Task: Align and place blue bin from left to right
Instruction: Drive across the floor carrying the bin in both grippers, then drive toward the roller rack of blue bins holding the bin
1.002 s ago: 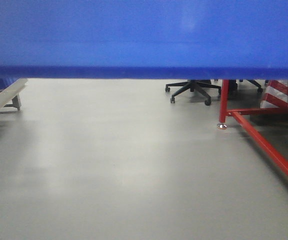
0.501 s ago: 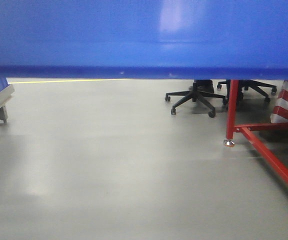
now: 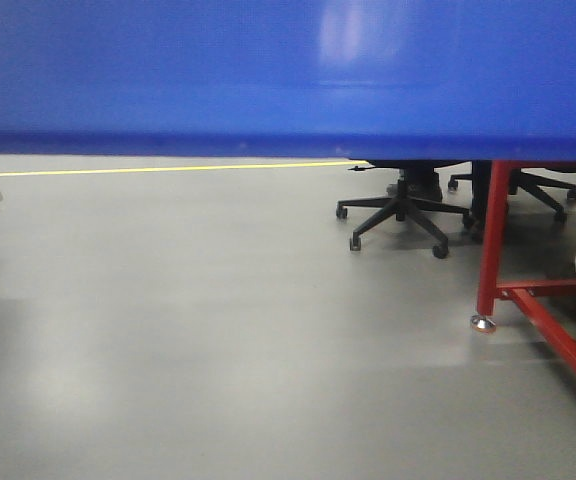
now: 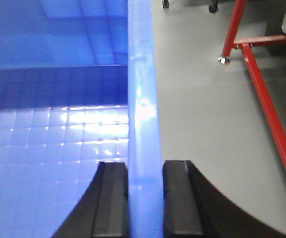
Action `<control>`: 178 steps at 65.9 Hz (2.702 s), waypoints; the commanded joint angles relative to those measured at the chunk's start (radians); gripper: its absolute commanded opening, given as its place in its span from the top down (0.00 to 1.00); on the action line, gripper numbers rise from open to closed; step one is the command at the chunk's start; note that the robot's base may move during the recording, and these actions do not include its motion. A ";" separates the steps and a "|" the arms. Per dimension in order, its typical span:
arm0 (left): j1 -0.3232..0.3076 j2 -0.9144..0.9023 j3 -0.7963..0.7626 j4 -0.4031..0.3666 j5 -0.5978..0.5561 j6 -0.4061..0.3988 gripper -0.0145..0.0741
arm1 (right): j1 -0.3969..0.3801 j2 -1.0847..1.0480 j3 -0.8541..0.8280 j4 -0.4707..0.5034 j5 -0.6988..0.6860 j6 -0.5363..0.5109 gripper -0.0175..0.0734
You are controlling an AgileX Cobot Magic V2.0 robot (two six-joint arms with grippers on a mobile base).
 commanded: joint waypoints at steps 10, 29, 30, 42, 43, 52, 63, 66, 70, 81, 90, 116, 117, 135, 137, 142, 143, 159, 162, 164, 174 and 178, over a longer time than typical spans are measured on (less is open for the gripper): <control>-0.018 -0.007 -0.008 0.032 -0.100 -0.004 0.96 | 0.006 -0.011 -0.008 -0.014 -0.103 0.005 0.89; -0.018 -0.007 -0.008 0.034 -0.100 -0.004 0.96 | 0.006 -0.011 -0.008 -0.014 -0.103 0.005 0.89; -0.018 -0.007 -0.008 0.034 -0.100 -0.004 0.96 | 0.006 -0.011 -0.008 -0.014 -0.103 0.005 0.89; -0.018 -0.007 -0.008 0.036 -0.100 -0.004 0.96 | 0.006 -0.011 -0.008 -0.014 -0.103 0.005 0.89; -0.018 -0.007 -0.008 0.036 -0.100 -0.004 0.96 | 0.006 -0.011 -0.008 -0.014 -0.103 0.005 0.89; -0.018 -0.007 -0.008 0.036 -0.100 -0.004 0.96 | 0.006 -0.011 -0.008 -0.014 -0.103 0.005 0.89; -0.018 -0.007 -0.008 0.041 -0.100 -0.004 0.96 | 0.006 -0.011 -0.008 -0.014 -0.103 0.005 0.89; -0.018 -0.007 -0.008 0.041 -0.100 -0.004 0.96 | 0.006 -0.011 -0.008 -0.014 -0.103 0.005 0.89; -0.018 -0.007 -0.008 0.041 -0.100 -0.004 0.96 | 0.006 -0.011 -0.008 -0.014 -0.103 0.005 0.89; -0.018 -0.007 -0.008 0.041 -0.100 -0.004 0.96 | 0.006 -0.011 -0.008 -0.014 -0.103 0.005 0.89; -0.018 -0.007 -0.008 0.041 -0.100 -0.004 0.96 | 0.006 -0.011 -0.008 -0.014 -0.103 0.005 0.89; -0.018 -0.007 -0.008 0.041 -0.100 -0.004 0.96 | 0.006 -0.011 -0.008 -0.014 -0.103 0.005 0.89; -0.018 -0.007 -0.008 0.041 -0.100 -0.004 0.96 | 0.006 -0.011 -0.008 -0.014 -0.103 0.005 0.89; -0.018 -0.007 -0.008 0.041 -0.100 -0.004 0.96 | 0.006 -0.011 -0.008 -0.014 -0.103 0.005 0.89; -0.018 -0.007 -0.008 0.041 -0.100 -0.004 0.96 | 0.006 -0.011 -0.008 -0.014 -0.103 0.005 0.89; -0.018 -0.007 -0.008 0.041 -0.100 -0.004 0.96 | 0.006 -0.011 -0.008 -0.014 -0.103 0.005 0.89; -0.018 -0.007 -0.008 0.041 -0.100 -0.004 0.96 | 0.006 -0.011 -0.008 -0.014 -0.103 0.005 0.89; -0.018 -0.007 -0.008 0.041 -0.100 -0.004 0.96 | 0.006 -0.011 -0.008 -0.014 -0.103 0.005 0.89; -0.018 -0.007 -0.008 0.041 -0.100 -0.004 0.96 | 0.006 -0.011 -0.008 -0.014 -0.103 0.005 0.89; -0.018 -0.007 -0.008 0.041 -0.100 -0.004 0.96 | 0.006 -0.011 -0.008 -0.014 -0.103 0.005 0.89; -0.018 -0.007 -0.008 0.041 -0.100 -0.004 0.96 | 0.006 -0.011 -0.008 -0.014 -0.103 0.005 0.89; -0.018 -0.007 -0.008 0.041 -0.100 -0.004 0.96 | 0.006 -0.011 -0.008 -0.014 -0.103 0.005 0.89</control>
